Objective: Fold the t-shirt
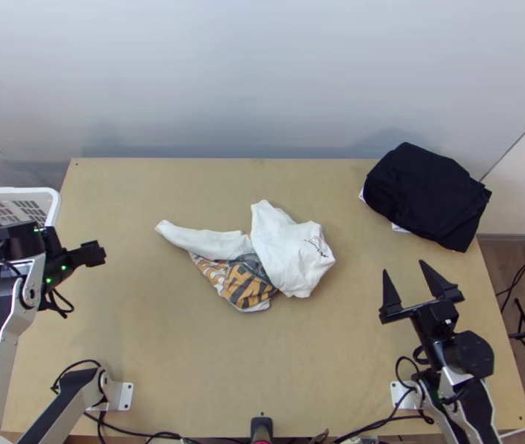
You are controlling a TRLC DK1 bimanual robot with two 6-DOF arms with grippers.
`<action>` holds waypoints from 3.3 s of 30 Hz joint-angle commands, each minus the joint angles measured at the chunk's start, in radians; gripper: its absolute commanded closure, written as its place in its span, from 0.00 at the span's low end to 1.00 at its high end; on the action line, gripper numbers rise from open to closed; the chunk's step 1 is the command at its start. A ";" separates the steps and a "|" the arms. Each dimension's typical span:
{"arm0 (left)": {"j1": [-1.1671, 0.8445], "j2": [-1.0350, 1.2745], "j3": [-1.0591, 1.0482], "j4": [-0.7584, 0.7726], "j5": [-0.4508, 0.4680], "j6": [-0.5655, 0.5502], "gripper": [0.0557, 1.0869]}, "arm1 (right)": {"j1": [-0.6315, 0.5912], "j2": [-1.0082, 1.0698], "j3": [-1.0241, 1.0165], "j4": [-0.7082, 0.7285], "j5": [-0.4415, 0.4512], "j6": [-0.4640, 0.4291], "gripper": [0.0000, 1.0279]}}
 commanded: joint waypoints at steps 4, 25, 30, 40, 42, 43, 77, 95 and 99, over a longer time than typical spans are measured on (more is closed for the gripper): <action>-0.095 -0.060 -0.031 0.016 0.003 -0.029 0.04 | 0.225 0.443 0.384 -0.028 0.006 -0.139 0.04; -0.123 -0.080 -0.106 0.093 0.001 -0.019 0.04 | 0.624 1.634 1.439 -0.617 0.023 0.232 0.04; -0.123 -0.061 -0.097 0.114 0.000 -0.009 0.04 | 0.619 1.870 1.760 -0.922 0.030 0.413 0.04; -0.123 -0.027 -0.067 0.131 0.000 0.005 0.04 | 0.656 2.138 2.096 -1.250 0.211 0.398 0.05; -0.123 -0.027 -0.070 0.130 0.001 0.005 0.04 | 0.673 2.151 2.094 -1.249 0.299 0.366 0.05; -0.122 -0.027 -0.070 0.127 0.001 0.005 0.04 | 0.684 2.158 2.094 -1.249 0.349 0.340 0.05; -0.106 -0.017 -0.068 0.122 0.000 0.009 0.04 | 0.722 2.318 2.107 -1.258 0.758 0.103 0.23; -0.109 -0.011 -0.073 0.119 0.000 0.006 0.04 | 0.714 2.342 2.110 -1.385 0.761 0.148 0.79; -0.106 -0.014 -0.077 0.119 0.000 0.005 0.04 | 0.707 2.350 2.111 -1.397 0.759 0.157 0.97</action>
